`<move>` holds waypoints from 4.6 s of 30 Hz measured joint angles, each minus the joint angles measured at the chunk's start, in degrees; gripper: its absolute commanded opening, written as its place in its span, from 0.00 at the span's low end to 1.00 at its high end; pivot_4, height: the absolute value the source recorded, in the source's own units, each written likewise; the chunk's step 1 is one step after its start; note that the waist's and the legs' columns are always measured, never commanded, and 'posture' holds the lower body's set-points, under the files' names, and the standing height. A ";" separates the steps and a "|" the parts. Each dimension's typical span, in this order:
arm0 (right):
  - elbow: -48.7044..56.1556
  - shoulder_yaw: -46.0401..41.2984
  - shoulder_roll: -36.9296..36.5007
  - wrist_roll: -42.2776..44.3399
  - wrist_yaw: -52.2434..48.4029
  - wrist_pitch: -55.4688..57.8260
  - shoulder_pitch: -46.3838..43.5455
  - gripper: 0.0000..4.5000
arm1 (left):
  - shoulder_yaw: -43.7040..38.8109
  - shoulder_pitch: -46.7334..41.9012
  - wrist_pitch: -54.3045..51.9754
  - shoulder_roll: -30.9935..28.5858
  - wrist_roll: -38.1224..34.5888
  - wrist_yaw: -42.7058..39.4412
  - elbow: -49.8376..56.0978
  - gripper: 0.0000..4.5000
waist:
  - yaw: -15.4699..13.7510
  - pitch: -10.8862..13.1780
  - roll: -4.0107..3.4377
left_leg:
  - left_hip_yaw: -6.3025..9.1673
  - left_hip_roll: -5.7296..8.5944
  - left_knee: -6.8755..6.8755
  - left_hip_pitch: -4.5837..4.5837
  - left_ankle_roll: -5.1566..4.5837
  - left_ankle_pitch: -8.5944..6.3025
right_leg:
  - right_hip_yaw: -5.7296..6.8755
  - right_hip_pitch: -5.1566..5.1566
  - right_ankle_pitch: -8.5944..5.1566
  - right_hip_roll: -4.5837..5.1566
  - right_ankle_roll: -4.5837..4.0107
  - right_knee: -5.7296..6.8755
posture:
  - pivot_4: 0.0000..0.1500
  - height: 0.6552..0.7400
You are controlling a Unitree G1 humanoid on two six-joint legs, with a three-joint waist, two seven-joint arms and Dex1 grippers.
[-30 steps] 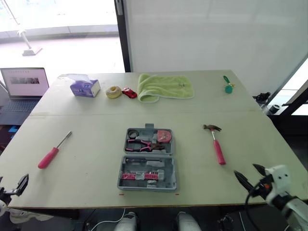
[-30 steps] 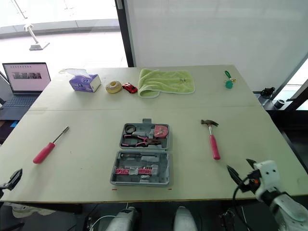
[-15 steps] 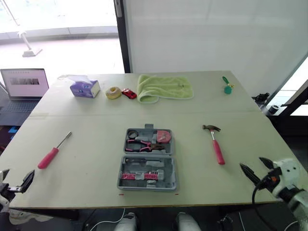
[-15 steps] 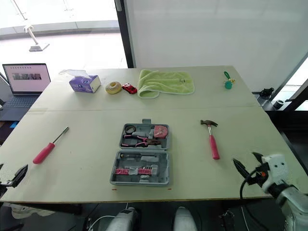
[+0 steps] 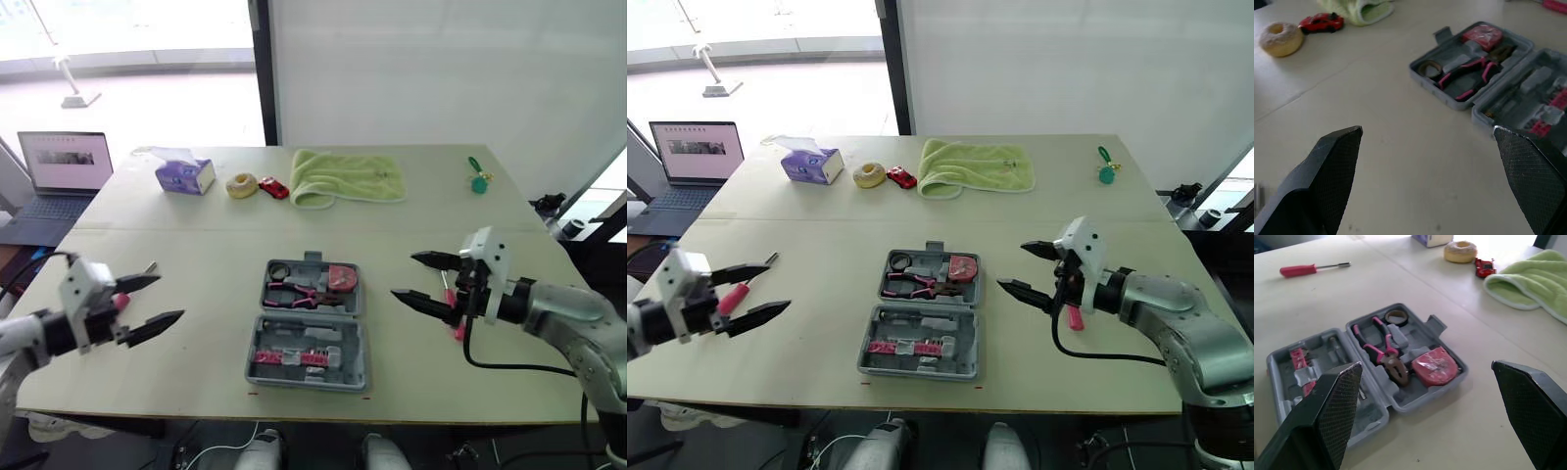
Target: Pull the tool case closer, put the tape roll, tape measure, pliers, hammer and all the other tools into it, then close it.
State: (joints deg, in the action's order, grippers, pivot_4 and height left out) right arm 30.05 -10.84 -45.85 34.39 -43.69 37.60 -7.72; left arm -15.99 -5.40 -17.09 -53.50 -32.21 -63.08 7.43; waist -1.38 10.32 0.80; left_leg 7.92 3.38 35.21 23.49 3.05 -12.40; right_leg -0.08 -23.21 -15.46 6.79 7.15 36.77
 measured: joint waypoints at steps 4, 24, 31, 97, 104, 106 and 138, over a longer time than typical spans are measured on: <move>7.52 -2.02 4.93 -0.37 8.77 2.63 5.85 0.99 | 8.50 -15.74 -5.71 -0.38 -1.33 -5.13 1.14 1.00 | 0.96 -0.05 0.07 | -0.12 0.16 -0.02 -0.05 -0.01 0.00 | -0.07 0.04 0.09 -0.01 0.17 -0.09 | 1.00 0.97; -0.87 -0.87 15.99 -14.96 28.77 9.14 8.32 0.99 | 22.88 -36.06 -8.81 8.51 4.33 -13.93 -7.49 1.00 | 2.64 -0.02 0.06 | -0.16 0.02 0.05 -0.21 -0.03 0.02 | -0.23 -0.01 0.08 -0.29 0.16 0.34 | 1.00 0.97; -32.72 0.54 16.15 -16.83 28.36 10.87 -14.76 0.99 | 17.76 -27.83 -13.39 5.64 3.92 -7.87 1.62 1.00 | 2.81 0.03 -0.01 | -0.22 0.02 0.00 -0.20 -0.03 0.02 | -0.29 -0.10 0.10 -0.30 0.14 0.39 | 1.00 0.97; -44.50 48.37 -11.85 -55.52 -19.78 -63.75 -40.73 0.99 | 14.16 -15.34 -11.28 8.45 5.18 2.48 8.91 1.00 | 4.10 0.26 -0.06 | -0.57 -0.02 0.00 -0.21 -0.05 -0.01 | -0.56 -0.24 0.10 -0.27 0.19 0.36 | 1.00 0.97; -59.27 52.86 -4.16 -65.71 -16.65 -87.02 -44.85 0.99 | 11.17 -12.11 -13.55 8.06 3.44 4.97 13.37 1.00 | 3.76 0.31 -0.06 | -0.55 0.01 0.03 -0.22 0.00 0.02 | -0.61 -0.23 0.10 -0.28 0.18 0.38 | 1.00 0.97; -61.63 53.00 -3.12 -67.61 -15.16 -89.99 -45.68 0.99 | 10.13 -11.23 -14.05 8.01 2.80 5.92 14.48 1.00 | 3.79 0.30 -0.06 | -0.54 0.01 0.03 -0.26 0.00 0.02 | -0.62 -0.19 0.10 -0.28 0.17 0.38 | 1.00 0.97; -80.10 58.05 2.47 -85.22 -10.25 -99.87 -53.45 0.38 | 8.01 -7.98 -15.20 7.03 1.41 9.67 18.24 1.00 | 4.06 0.25 0.21 | -0.59 0.02 -0.12 -1.05 0.04 0.03 | -0.73 0.51 0.09 -0.33 0.14 0.39 | 1.00 0.97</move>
State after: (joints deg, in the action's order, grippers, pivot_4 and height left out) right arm -50.05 47.21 -43.38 -50.83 -53.94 -62.27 -61.18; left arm -7.98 -13.38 -32.30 -46.47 -30.79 -53.41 25.67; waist 2.69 10.57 1.01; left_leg 7.33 3.40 35.09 22.43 3.09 -12.37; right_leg -0.81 -22.71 -15.37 6.46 7.29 37.16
